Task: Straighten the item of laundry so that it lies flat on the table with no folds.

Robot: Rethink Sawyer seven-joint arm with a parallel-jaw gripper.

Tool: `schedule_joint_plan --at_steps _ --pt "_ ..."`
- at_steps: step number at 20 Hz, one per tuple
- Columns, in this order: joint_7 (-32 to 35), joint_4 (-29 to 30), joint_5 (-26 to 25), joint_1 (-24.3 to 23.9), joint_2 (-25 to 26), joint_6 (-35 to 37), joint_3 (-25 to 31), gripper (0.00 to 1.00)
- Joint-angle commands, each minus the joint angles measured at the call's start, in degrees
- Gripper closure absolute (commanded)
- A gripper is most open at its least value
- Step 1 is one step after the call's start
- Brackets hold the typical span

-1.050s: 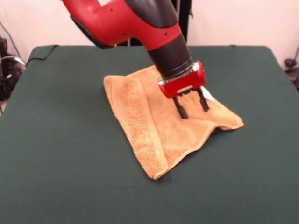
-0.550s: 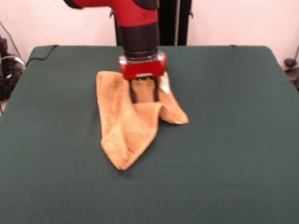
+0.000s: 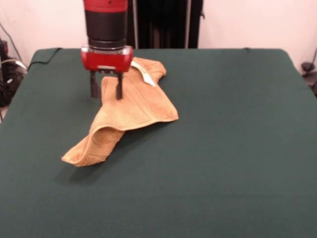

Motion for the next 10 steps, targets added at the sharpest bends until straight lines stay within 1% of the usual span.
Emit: schedule_joint_plan --at_steps 1,5,10 --pt "9.3 -1.7 0.5 -0.2 1.6 -0.8 1.0 0.0" --pt "9.3 -0.7 0.2 -0.9 1.4 -0.9 1.4 0.0" --pt "8.2 -0.1 0.1 -2.9 1.4 0.5 3.7 0.0"
